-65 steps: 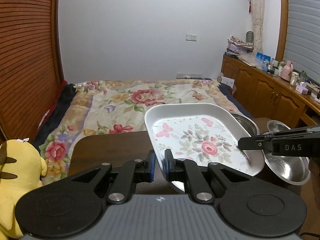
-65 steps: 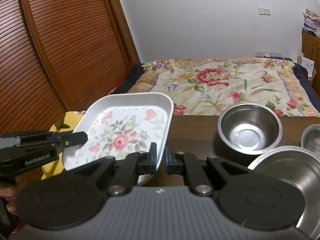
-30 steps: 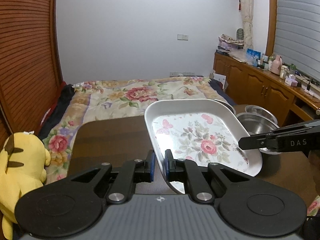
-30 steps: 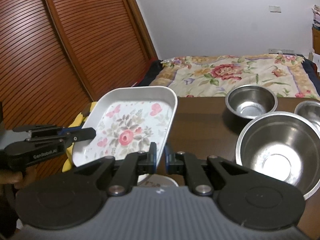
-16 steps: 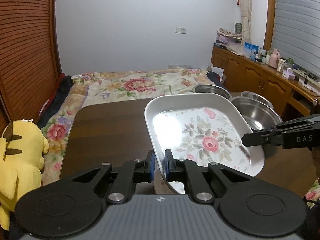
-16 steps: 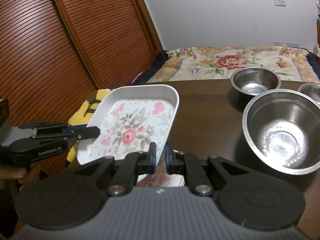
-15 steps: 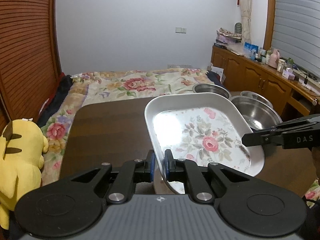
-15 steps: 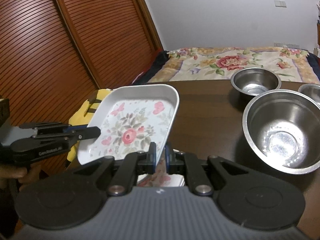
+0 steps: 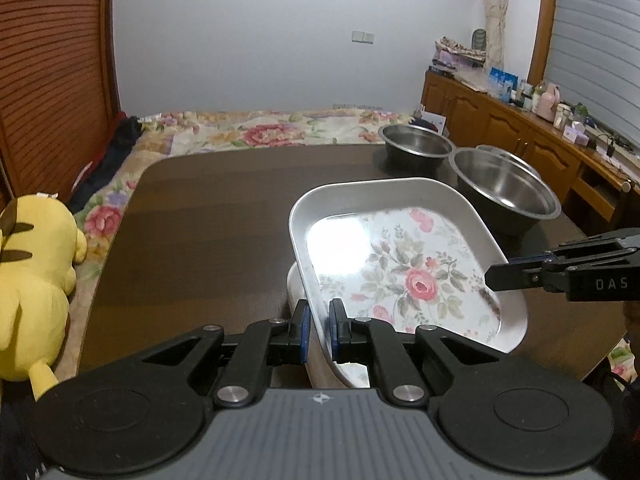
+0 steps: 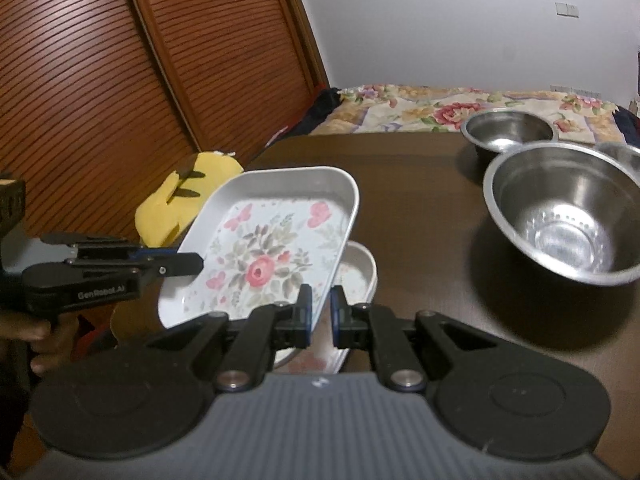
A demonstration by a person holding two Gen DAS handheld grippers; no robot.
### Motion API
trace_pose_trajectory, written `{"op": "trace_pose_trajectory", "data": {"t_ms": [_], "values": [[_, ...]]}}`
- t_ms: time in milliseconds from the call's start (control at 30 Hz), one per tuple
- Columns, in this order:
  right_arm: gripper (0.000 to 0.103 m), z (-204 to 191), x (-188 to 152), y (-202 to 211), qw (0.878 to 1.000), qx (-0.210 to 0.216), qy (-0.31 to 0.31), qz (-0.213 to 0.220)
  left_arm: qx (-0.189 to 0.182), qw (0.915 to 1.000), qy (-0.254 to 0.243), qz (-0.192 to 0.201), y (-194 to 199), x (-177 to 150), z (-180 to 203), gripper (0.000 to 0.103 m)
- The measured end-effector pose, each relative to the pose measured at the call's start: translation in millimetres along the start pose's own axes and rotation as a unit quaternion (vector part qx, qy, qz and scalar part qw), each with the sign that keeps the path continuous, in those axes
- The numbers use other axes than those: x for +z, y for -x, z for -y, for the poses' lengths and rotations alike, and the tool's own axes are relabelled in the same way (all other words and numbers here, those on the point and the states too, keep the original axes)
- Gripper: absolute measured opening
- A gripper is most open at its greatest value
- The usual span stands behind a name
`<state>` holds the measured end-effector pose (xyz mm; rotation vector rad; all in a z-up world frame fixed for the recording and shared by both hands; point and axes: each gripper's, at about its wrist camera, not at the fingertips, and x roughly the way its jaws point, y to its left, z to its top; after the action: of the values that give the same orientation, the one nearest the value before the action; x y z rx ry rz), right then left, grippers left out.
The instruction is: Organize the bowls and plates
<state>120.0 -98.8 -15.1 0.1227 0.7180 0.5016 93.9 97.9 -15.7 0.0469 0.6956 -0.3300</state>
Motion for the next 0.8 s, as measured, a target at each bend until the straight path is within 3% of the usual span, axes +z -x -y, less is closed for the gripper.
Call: {"op": "trace_pose_trajectory", "data": {"t_ms": [567, 800], "values": [[0.011, -7, -16, -8, 0.999, -0.025, 0.025, 0.003, 0.021, 0.9996, -0.015, -0.008, -9, -8, 7, 0.011], [0.011, -19, -23, -8, 0.998, -0.046, 0.043, 0.027, 0.038, 0.9989, -0.024, -0.014, -16, -12, 8, 0.012]]}}
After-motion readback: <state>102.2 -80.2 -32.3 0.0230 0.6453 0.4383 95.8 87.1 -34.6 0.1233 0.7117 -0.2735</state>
